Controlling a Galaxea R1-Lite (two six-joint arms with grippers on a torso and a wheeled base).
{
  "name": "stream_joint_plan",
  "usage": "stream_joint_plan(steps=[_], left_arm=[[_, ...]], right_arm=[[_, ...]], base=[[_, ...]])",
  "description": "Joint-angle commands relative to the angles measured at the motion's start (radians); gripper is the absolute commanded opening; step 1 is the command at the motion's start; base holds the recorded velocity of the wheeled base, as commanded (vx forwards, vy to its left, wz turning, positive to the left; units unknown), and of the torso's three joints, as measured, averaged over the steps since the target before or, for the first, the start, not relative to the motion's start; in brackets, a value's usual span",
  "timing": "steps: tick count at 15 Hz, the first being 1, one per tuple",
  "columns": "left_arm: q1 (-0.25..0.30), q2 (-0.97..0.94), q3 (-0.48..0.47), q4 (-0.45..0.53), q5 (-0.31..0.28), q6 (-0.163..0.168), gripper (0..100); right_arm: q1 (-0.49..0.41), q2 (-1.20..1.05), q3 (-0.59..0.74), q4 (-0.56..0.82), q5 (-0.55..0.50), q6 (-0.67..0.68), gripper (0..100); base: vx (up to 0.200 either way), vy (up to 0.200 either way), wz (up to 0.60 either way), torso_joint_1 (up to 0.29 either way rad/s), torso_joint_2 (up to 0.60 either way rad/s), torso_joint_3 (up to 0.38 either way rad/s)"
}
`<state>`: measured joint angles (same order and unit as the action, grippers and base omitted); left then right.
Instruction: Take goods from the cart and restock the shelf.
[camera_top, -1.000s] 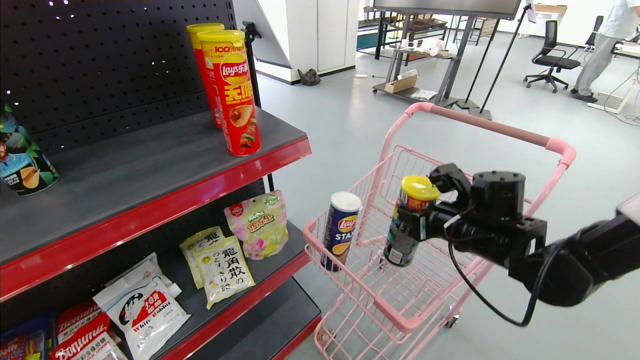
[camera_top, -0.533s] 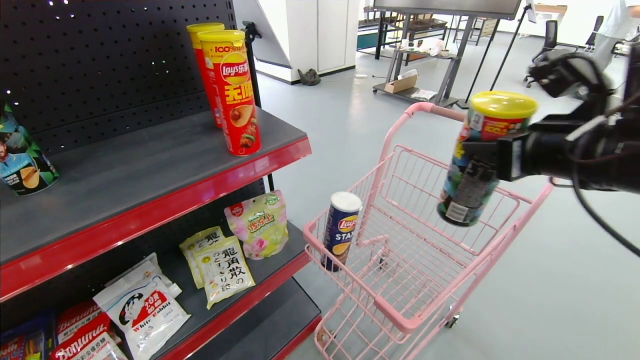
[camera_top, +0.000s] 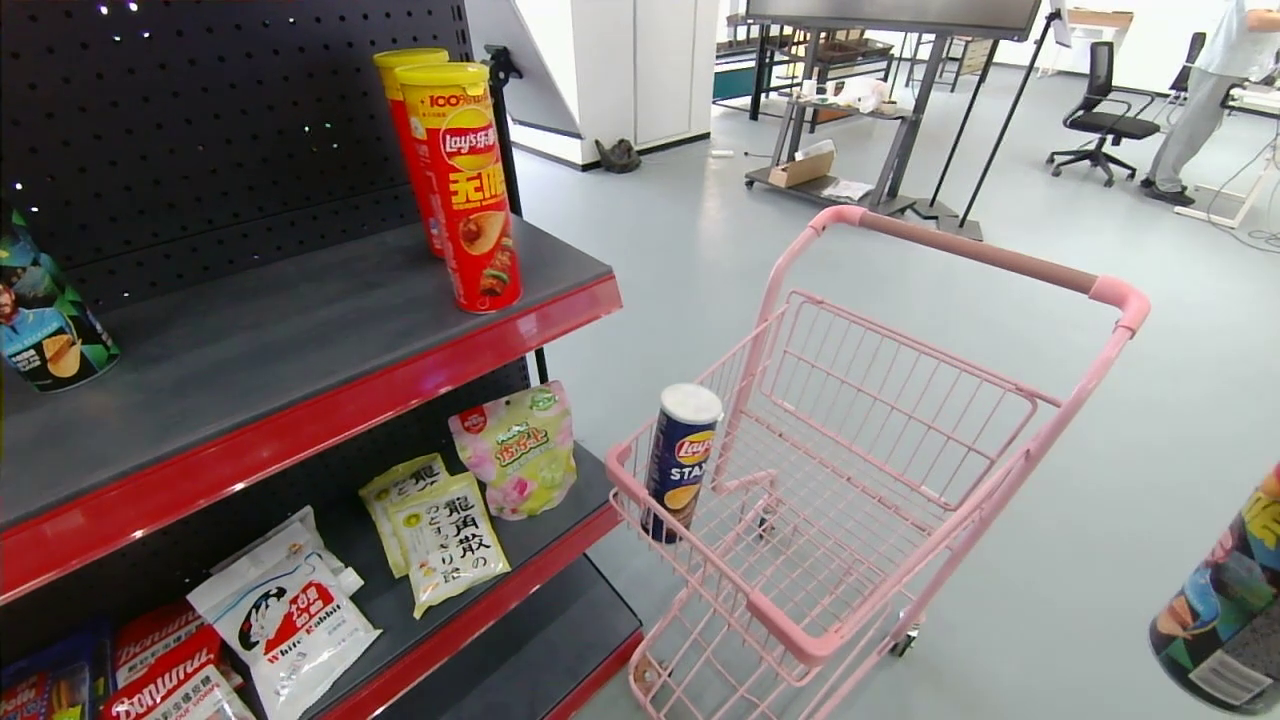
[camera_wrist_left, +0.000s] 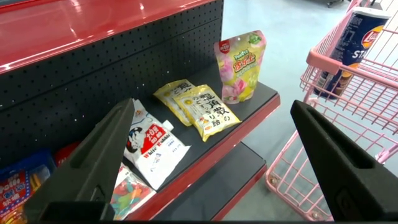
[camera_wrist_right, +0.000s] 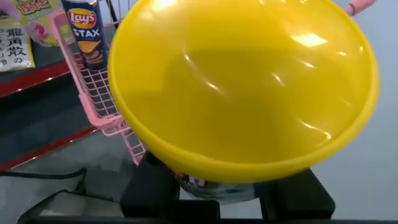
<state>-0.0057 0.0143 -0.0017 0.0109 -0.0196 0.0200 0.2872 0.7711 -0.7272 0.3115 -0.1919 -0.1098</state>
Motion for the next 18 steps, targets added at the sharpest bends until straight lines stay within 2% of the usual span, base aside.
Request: stream_joint_plan(steps=[1,8,18], left_arm=[[0.000,0.003,0.000,0.000,0.000,0.000,100],[0.000,0.003,0.000,0.000,0.000,0.000,100],[0.001,-0.004,0.000,0.000,0.000,0.000,100]], right_arm=[[-0.017,-0.079,0.035,-0.002,0.002,-0.002,0],[-0.025,-0.092,0.052,-0.006,0.011,-0.001,0],[-0.025,-0.093,0.063,-0.006,0.011,0.002,0]], base=[[0.000,0.000,0.00,0.000,0.00,0.000],[0.000,0.000,0.00,0.005,-0.02,-0.014],[0.000,0.000,0.00,0.193,-0.51,-0.314]])
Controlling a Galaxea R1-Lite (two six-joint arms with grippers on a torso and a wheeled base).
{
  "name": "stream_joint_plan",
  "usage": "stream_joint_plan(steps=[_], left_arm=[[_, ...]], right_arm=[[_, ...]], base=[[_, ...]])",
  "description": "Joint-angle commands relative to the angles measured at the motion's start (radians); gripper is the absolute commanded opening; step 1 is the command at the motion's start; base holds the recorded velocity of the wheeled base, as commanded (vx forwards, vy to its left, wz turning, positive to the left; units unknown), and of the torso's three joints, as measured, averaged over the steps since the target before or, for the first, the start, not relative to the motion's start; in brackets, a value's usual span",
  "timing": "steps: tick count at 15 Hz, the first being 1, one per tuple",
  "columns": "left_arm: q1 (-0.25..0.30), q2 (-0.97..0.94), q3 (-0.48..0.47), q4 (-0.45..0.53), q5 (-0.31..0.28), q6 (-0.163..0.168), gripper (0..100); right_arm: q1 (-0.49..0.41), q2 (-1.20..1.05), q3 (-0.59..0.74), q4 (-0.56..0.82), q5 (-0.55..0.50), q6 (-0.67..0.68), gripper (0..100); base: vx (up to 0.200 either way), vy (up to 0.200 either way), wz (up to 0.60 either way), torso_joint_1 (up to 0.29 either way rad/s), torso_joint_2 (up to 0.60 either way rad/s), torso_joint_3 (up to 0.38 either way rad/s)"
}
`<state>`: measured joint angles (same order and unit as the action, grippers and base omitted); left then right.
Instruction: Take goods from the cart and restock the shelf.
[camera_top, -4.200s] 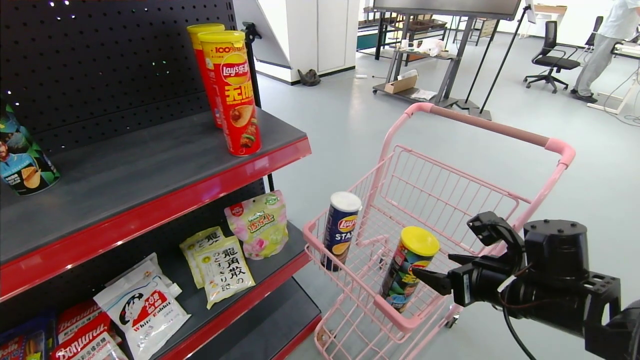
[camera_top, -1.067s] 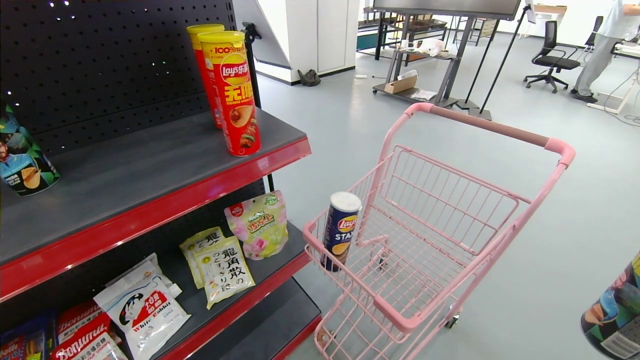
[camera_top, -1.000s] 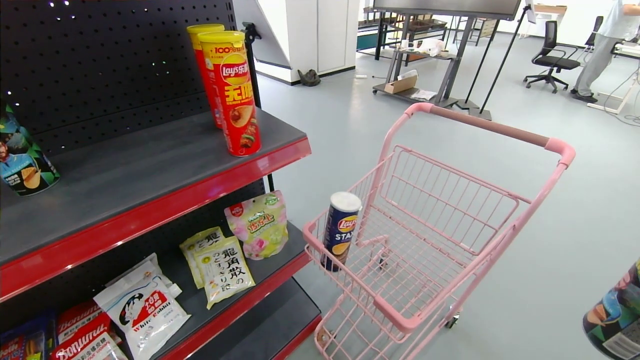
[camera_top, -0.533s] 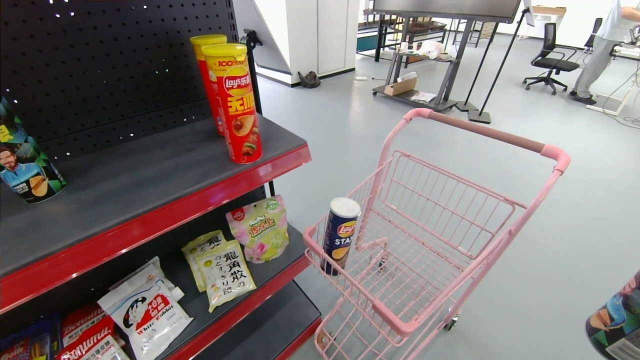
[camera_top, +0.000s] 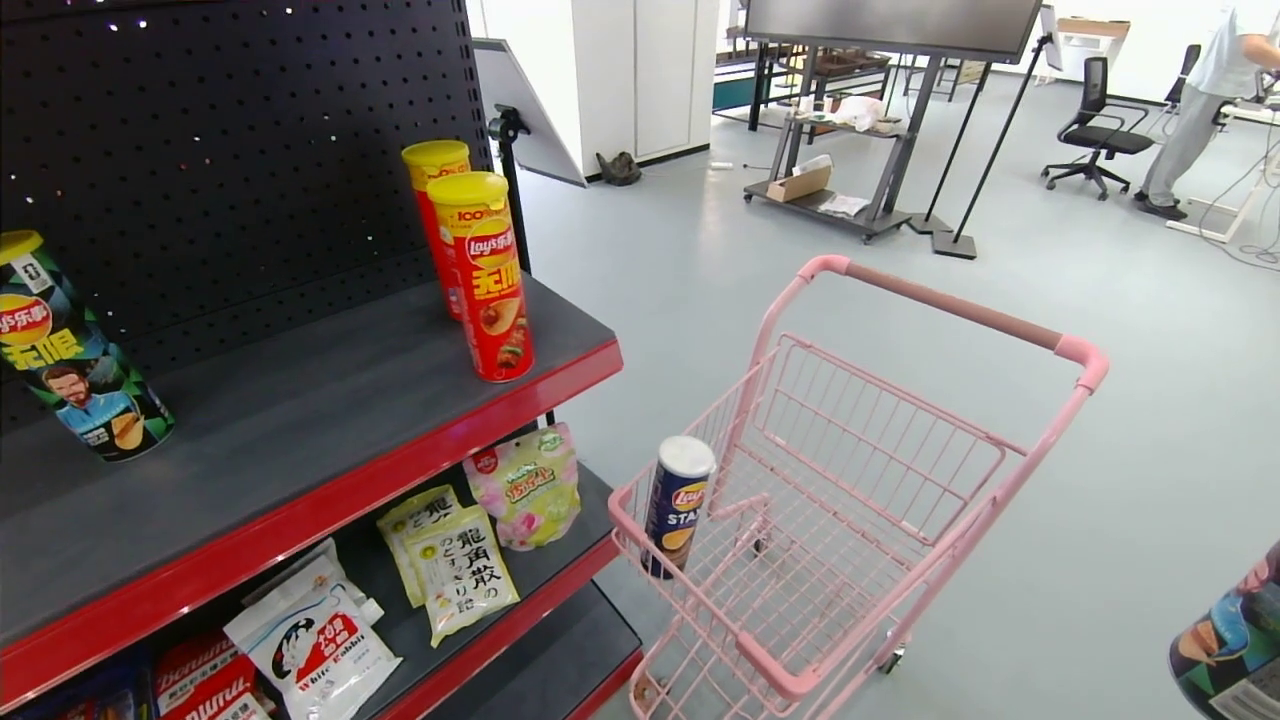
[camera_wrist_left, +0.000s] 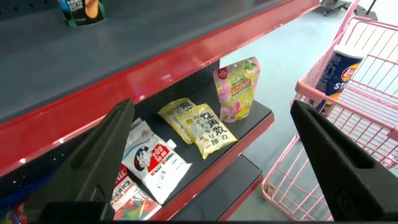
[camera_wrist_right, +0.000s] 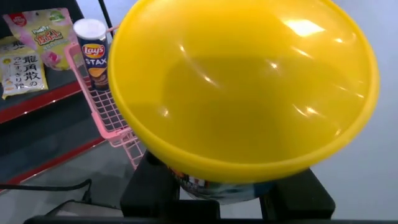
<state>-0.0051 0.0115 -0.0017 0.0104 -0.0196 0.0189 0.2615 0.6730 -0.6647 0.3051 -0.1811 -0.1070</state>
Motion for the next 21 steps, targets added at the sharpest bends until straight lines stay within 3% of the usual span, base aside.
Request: stream_joint_plan(steps=[1,7,21], left_arm=[[0.001,-0.001,0.000,0.000,0.000,-0.001,100],[0.001,0.002,0.000,0.000,0.000,0.001,100],[0.001,-0.005,0.002,-0.003,0.000,-0.004,100]], right_arm=[[0.001,0.007,0.000,0.000,0.000,0.000,0],[-0.001,0.020,0.007,-0.001,-0.001,0.000,0],[-0.001,-0.018,0.031,0.000,-0.006,-0.003,0]], base=[[0.000,0.000,0.00,0.173,-0.41,-0.251],[0.000,0.000,0.00,0.137,-0.32,-0.191],[0.000,0.000,0.60,0.005,0.00,-0.003]])
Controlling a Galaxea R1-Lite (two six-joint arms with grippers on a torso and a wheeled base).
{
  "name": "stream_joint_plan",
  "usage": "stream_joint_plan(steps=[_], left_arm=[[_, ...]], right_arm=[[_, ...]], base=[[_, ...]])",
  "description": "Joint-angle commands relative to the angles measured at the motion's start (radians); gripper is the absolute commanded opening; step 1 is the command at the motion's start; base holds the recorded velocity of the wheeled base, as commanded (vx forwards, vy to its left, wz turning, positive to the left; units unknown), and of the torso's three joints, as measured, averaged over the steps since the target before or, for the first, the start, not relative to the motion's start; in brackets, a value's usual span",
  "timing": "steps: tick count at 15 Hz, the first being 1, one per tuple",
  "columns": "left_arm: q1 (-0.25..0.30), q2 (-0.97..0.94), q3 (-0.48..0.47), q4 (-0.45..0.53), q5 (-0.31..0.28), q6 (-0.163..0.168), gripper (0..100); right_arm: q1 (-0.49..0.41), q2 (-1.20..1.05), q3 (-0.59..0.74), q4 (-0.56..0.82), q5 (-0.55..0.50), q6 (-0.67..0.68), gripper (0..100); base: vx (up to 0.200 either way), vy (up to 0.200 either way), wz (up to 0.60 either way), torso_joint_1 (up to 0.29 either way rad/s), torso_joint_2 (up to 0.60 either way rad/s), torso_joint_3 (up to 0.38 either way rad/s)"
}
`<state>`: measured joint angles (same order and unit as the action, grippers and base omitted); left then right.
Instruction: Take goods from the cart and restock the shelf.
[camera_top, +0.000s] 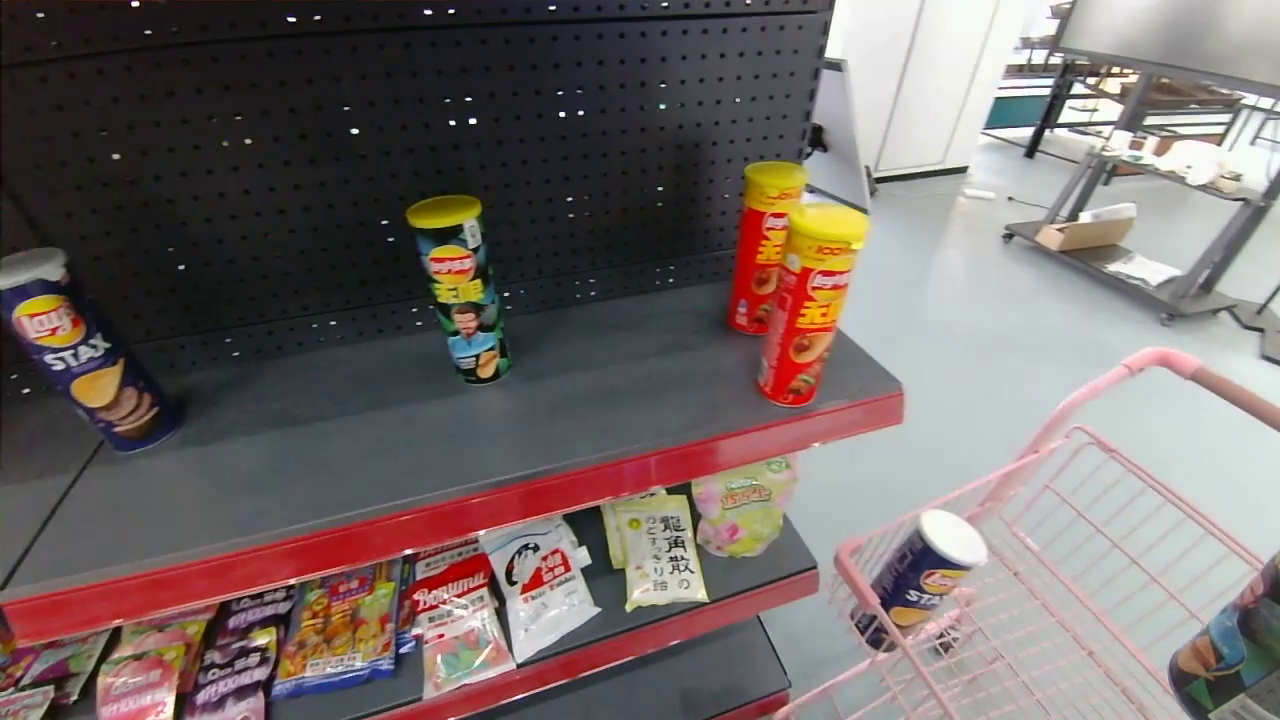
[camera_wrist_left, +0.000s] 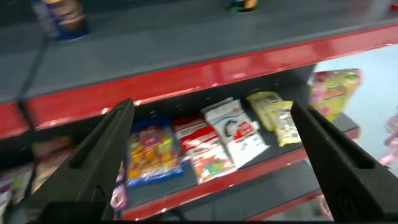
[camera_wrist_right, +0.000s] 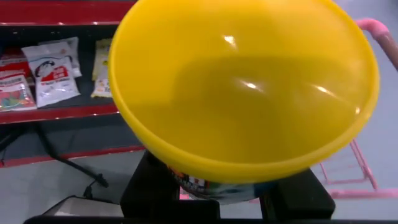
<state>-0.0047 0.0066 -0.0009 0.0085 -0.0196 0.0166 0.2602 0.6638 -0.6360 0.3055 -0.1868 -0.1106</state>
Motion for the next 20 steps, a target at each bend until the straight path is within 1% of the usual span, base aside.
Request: stream_joint_plan(steps=[1,5,7,8,9,12,13,20], left_arm=[[0.000,0.000,0.001,-0.001,0.000,-0.003,100],[0.000,0.000,0.001,0.001,0.000,-0.007,100],[0.000,0.000,0.001,0.001,0.001,-0.006,100],[0.000,0.000,0.001,0.001,0.001,-0.006,100],[0.000,0.000,0.001,0.001,0.001,-0.006,100],[0.000,0.000,0.001,0.001,0.001,-0.004,100],[0.000,0.000,0.001,0.001,0.001,-0.006,100],[-0.001,0.019,-0.001,0.001,0.000,-0.004,100]], right_arm=[[0.001,-0.020,0.009,0.000,0.000,-0.003,0],[0.001,-0.107,0.041,0.003,-0.002,-0.011,0],[0.004,-0.210,0.078,0.000,0.001,-0.014,0],[0.004,-0.222,0.079,0.000,0.001,-0.014,0],[0.007,-0.305,0.096,0.009,0.004,-0.023,0],[0.008,-0.451,0.176,0.010,0.009,-0.064,0],[0.004,-0.475,0.194,0.010,0.009,-0.064,0],[0.004,-0.535,0.236,0.004,-0.006,-0.064,0]], base=[[0.000,0.000,0.60,-0.002,0.00,0.007],[0.000,0.000,0.00,0.000,0.00,0.000],[0.000,0.000,0.00,0.000,0.00,0.000],[0.000,0.000,0.00,0.000,0.00,0.000],[0.000,0.000,0.00,0.000,0.00,0.000],[0.200,0.000,0.00,-0.012,0.00,0.009],[0.200,0.000,0.00,-0.002,0.00,0.012],[0.000,0.000,0.00,0.000,0.00,0.000]])
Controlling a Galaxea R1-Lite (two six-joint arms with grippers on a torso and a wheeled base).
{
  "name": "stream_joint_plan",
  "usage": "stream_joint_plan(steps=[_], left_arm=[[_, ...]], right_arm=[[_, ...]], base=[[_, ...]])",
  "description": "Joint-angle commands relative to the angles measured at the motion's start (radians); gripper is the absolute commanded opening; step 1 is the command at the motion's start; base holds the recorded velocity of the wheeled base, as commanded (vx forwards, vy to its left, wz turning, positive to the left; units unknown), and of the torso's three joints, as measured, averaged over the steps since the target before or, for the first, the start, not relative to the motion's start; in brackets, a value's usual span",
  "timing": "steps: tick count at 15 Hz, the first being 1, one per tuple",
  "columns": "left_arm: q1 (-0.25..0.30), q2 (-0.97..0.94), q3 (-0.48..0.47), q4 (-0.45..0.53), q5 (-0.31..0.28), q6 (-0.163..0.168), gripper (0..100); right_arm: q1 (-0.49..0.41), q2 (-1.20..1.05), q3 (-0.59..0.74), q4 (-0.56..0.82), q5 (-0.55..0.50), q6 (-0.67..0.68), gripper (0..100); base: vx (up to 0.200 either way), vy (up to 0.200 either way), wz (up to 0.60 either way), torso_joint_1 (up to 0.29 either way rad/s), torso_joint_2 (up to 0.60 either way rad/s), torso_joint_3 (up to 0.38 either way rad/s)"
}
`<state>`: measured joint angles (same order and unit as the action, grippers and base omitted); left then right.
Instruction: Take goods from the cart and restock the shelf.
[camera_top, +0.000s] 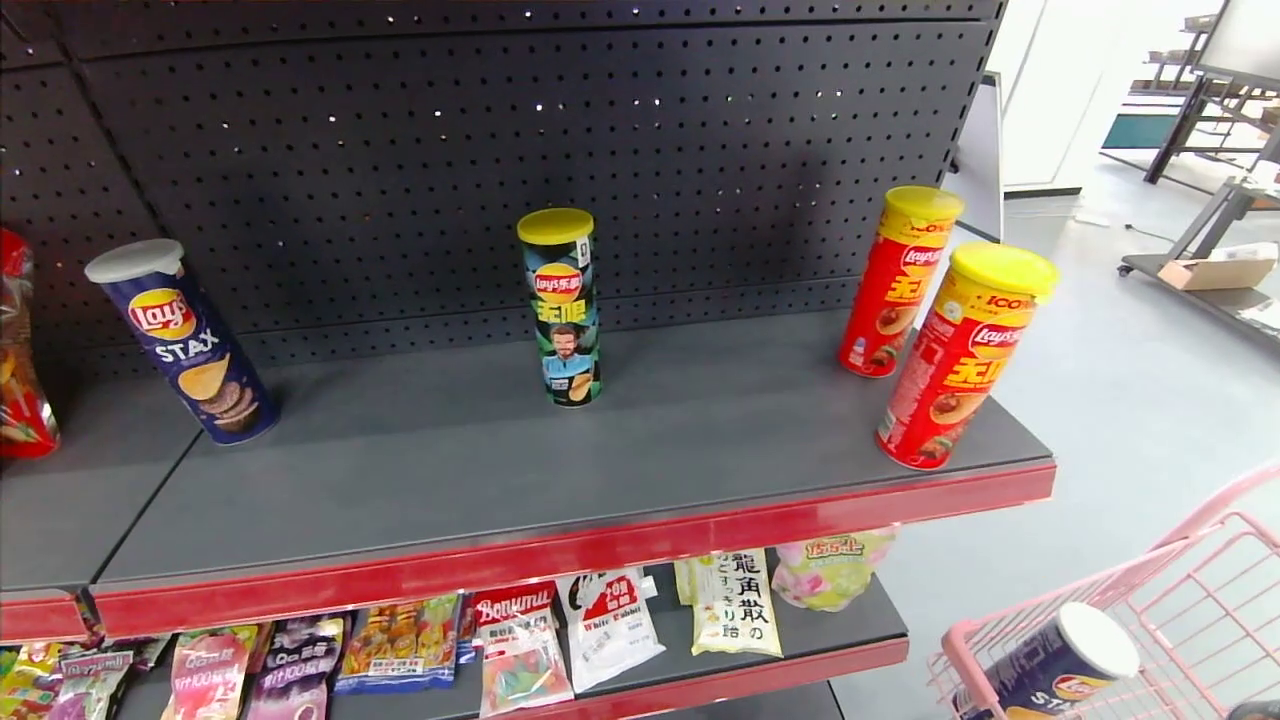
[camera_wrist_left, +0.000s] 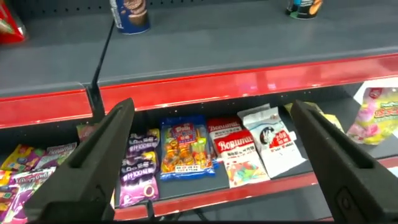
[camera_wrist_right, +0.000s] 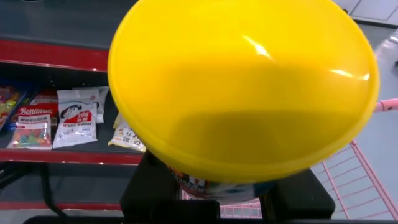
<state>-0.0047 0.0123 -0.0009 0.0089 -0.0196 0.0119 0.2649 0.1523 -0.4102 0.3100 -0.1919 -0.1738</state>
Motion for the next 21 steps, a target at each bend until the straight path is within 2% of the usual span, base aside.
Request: stream_joint_plan(steps=[1,3,4,5,6,7,8,9,10,11,12,13,14,15,16,18,19,21], left_arm=[[0.003,0.113,-0.002,0.002,0.004,0.008,100],[0.025,0.153,-0.002,-0.001,0.001,0.013,100],[0.002,0.161,-0.054,-0.003,-0.025,0.036,100],[-0.049,0.469,-0.373,-0.001,-0.069,-0.026,100],[-0.051,0.604,-0.521,-0.003,-0.077,-0.104,100],[-0.054,0.842,-0.719,0.003,-0.088,-0.150,100],[-0.054,0.972,-0.729,-0.032,-0.089,-0.118,100],[-0.054,0.972,-0.729,-0.032,-0.089,-0.118,100],[-0.084,1.216,-0.679,-0.267,-0.131,-0.001,100],[-0.095,1.288,-0.666,-0.369,-0.172,0.017,100],[-0.129,1.396,-0.653,-0.512,-0.304,0.036,100],[-0.132,1.451,-0.660,-0.547,-0.385,0.046,100],[-0.136,1.514,-0.696,-0.563,-0.450,0.083,100],[-0.135,1.603,-0.762,-0.564,-0.488,0.148,100],[-0.136,1.629,-0.786,-0.566,-0.500,0.161,100],[-0.149,1.692,-0.835,-0.567,-0.586,0.168,100],[-0.152,1.720,-0.855,-0.590,-0.588,0.180,100],[-0.153,1.753,-0.867,-0.650,-0.597,0.180,100]], right_arm=[[-0.004,-0.062,0.050,0.004,-0.020,-0.003,0],[-0.003,-0.059,0.070,-0.005,-0.050,-0.004,0],[-0.003,-0.048,0.067,-0.006,-0.055,-0.004,0],[-0.003,-0.014,0.051,-0.008,-0.058,-0.004,0],[-0.003,0.006,0.039,-0.008,-0.061,-0.004,0],[-0.003,0.056,0.027,-0.011,-0.066,-0.004,0],[-0.001,0.087,0.024,-0.023,-0.063,-0.001,0],[-0.001,0.087,0.024,-0.023,-0.063,-0.001,0],[0.007,0.131,0.033,-0.089,-0.050,0.004,0],[0.005,0.135,0.033,-0.098,-0.043,0.004,0],[0.004,0.147,0.031,-0.098,-0.040,0.030,0],[0.004,0.156,0.027,-0.100,-0.037,0.060,0],[0.005,0.167,0.022,-0.101,-0.035,0.085,0],[0.005,0.168,0.021,-0.101,-0.035,0.097,0],[0.005,0.168,0.021,-0.101,-0.034,0.100,0],[0.005,0.165,0.007,-0.103,-0.032,0.100,0],[0.005,0.167,0.002,-0.103,-0.034,0.100,0],[0.005,0.165,-0.009,-0.100,-0.034,0.100,0]], base=[[0.000,0.000,0.00,0.000,0.00,0.000],[0.000,0.000,0.00,0.000,0.00,0.000],[0.000,0.000,0.00,0.000,0.00,0.000],[0.000,0.000,0.00,0.000,0.00,0.000],[0.000,0.000,0.00,0.000,0.00,0.000],[0.000,0.000,0.00,0.000,0.00,0.000],[0.000,0.000,0.00,0.000,0.00,0.000],[0.000,0.000,0.00,0.000,0.00,0.000],[0.000,0.000,0.00,0.000,0.00,0.000],[0.000,0.000,0.00,0.000,0.00,0.000],[0.000,0.000,0.00,0.000,0.00,0.000],[0.000,0.000,0.00,0.000,0.00,0.000],[0.000,0.000,0.00,0.000,0.00,0.000],[0.000,0.000,0.00,0.000,0.00,0.000],[0.000,0.000,0.00,0.000,0.00,0.000],[0.000,0.000,0.00,0.000,0.00,0.000],[0.000,0.000,0.00,0.000,0.00,0.000],[0.000,0.000,0.00,0.000,0.00,0.000]])
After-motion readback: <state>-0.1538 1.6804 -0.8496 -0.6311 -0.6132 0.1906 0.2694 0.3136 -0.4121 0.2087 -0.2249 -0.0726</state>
